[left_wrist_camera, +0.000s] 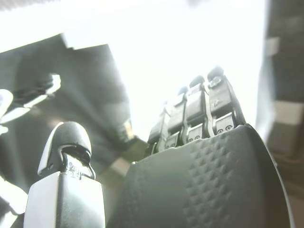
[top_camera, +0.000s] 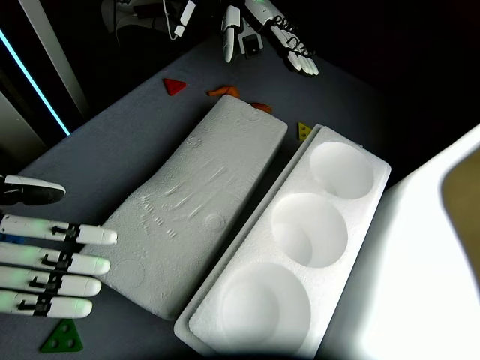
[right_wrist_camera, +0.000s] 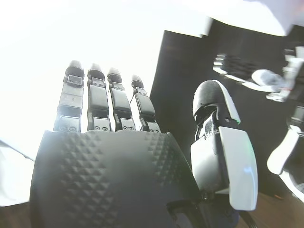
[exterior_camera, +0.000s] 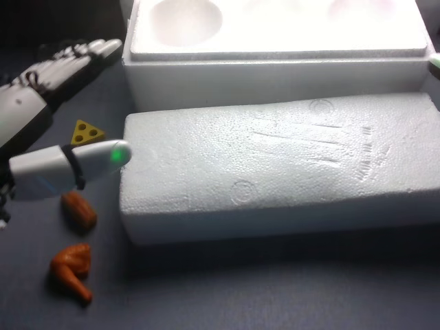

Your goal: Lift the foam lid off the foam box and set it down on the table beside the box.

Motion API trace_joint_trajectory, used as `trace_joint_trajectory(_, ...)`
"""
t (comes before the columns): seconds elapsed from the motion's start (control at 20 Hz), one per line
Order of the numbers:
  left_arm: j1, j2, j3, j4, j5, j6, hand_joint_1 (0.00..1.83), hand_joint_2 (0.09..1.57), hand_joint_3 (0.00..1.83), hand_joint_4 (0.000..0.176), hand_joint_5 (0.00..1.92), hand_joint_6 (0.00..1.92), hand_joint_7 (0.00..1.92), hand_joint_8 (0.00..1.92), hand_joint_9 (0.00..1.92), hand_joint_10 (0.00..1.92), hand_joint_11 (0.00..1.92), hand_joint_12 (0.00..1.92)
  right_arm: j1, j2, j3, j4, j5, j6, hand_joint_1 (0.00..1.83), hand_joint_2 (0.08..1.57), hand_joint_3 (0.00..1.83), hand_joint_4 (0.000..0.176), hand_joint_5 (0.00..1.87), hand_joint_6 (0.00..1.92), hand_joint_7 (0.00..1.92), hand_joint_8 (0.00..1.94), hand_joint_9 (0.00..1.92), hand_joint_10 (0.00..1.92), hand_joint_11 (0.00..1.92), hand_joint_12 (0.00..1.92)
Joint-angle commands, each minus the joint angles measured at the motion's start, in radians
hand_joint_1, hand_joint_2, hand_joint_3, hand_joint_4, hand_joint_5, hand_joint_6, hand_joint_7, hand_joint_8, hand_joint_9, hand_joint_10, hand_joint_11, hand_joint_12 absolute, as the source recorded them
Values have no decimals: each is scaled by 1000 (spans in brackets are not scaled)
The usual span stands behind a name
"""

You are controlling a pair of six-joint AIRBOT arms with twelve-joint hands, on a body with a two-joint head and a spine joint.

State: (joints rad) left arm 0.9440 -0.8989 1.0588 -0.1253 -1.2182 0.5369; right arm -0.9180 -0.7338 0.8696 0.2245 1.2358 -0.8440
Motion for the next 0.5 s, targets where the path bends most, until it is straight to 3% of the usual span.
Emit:
trace_joint_trajectory(0.0, -26, 6, 7, 16, -89, -1, 240, 1163, 1, 88, 0, 0, 0, 0, 0, 0, 0, 0, 21, 12, 6, -9, 92, -7, 199, 1315, 22, 21, 0, 0, 0, 0, 0, 0, 0, 0)
trace_joint_trajectory(0.05, -52, 4, 13, 45, -71, -2, 256, 1164, 1, 92, 0, 0, 0, 0, 0, 0, 0, 0, 39, 12, 7, -29, 81, -10, 207, 1327, 26, 7, 0, 0, 0, 0, 0, 0, 0, 0)
trace_joint_trajectory(0.1, -82, 2, 18, 78, -52, -5, 253, 1164, 1, 82, 0, 0, 0, 0, 0, 0, 0, 0, 58, 11, 8, -49, 72, -10, 197, 1339, 29, 0, 0, 0, 0, 0, 0, 0, 0, 0)
trace_joint_trajectory(0.15, -103, -1, 21, 97, -41, -6, 236, 1145, 0, 88, 0, 0, 0, 0, 0, 0, 0, 0, 66, 11, 9, -58, 71, -10, 304, 1359, 31, 0, 0, 0, 0, 0, 0, 0, 0, 0)
trace_joint_trajectory(0.2, -119, -4, 24, 115, -34, -7, 224, 1141, 0, 79, 0, 0, 0, 0, 0, 0, 0, 0, 75, 9, 9, -65, 71, -10, 360, 1355, 24, 0, 0, 0, 0, 0, 0, 0, 0, 0)
trace_joint_trajectory(0.25, -131, -5, 27, 128, -30, -11, 223, 1143, 0, 65, 0, 0, 0, 0, 0, 0, 0, 0, 80, 8, 10, -71, 71, -10, 365, 1342, 17, 0, 0, 0, 0, 0, 0, 0, 0, 0)
trace_joint_trajectory(0.45, -160, -1, 28, 161, -17, -15, 236, 1137, 0, 52, 0, 0, 0, 0, 0, 0, 0, 0, 102, 6, 11, -88, 71, -11, 358, 1322, 6, 0, 0, 0, 0, 0, 0, 0, 0, 0)
